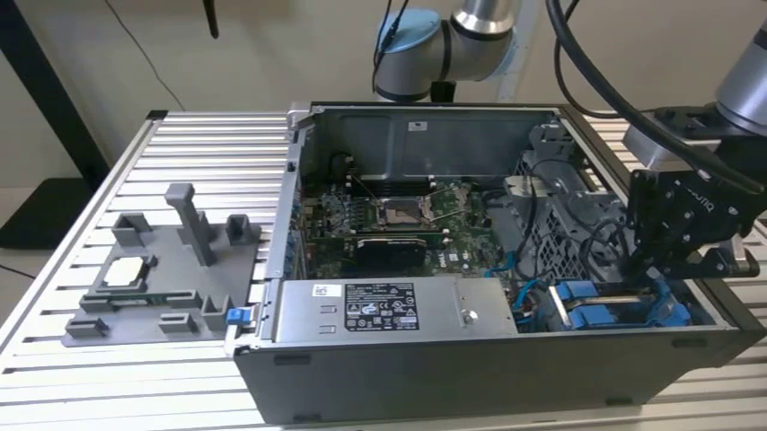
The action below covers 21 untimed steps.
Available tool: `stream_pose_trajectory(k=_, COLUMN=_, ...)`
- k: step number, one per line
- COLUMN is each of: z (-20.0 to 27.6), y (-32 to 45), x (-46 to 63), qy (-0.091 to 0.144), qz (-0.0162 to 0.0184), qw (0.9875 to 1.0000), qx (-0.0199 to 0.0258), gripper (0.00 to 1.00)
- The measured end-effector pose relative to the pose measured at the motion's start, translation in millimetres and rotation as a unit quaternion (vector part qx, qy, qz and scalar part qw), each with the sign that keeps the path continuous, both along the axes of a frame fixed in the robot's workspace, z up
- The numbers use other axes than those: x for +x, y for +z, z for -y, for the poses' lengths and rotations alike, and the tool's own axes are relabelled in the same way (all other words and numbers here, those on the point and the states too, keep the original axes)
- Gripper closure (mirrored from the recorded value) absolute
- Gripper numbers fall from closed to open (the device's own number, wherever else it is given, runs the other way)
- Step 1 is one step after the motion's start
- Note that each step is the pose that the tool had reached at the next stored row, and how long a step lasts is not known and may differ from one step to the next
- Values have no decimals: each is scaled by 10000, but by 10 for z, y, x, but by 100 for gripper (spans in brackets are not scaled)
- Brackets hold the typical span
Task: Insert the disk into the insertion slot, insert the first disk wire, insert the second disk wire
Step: 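Insert the first disk wire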
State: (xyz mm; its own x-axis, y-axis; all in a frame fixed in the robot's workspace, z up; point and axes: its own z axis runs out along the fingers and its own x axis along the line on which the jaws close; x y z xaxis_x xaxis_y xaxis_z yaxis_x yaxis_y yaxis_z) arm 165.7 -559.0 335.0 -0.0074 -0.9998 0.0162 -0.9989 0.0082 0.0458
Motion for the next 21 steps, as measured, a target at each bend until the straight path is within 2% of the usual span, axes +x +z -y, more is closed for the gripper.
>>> stream_pose_trajectory(k=4, z=-1, y=-49, x=-4, qy=0, qz=4, qw=10000, qx=7, gripper=100)
stream_pose_trajectory(k=6, z=0, y=-17, x=-5, qy=0, qz=4, qw=10000, qx=14, gripper=100)
stream_pose_trajectory(k=7, z=0, y=29, x=-5, qy=0, qz=4, qw=10000, qx=12, gripper=0)
stream_pose_trajectory(k=16, z=-17, y=435, x=-9, qy=0, qz=6, qw=10000, qx=3, gripper=0)
stream_pose_trajectory(k=21, z=-111, y=463, x=-10, qy=0, qz=22, qw=10000, qx=-5, gripper=0)
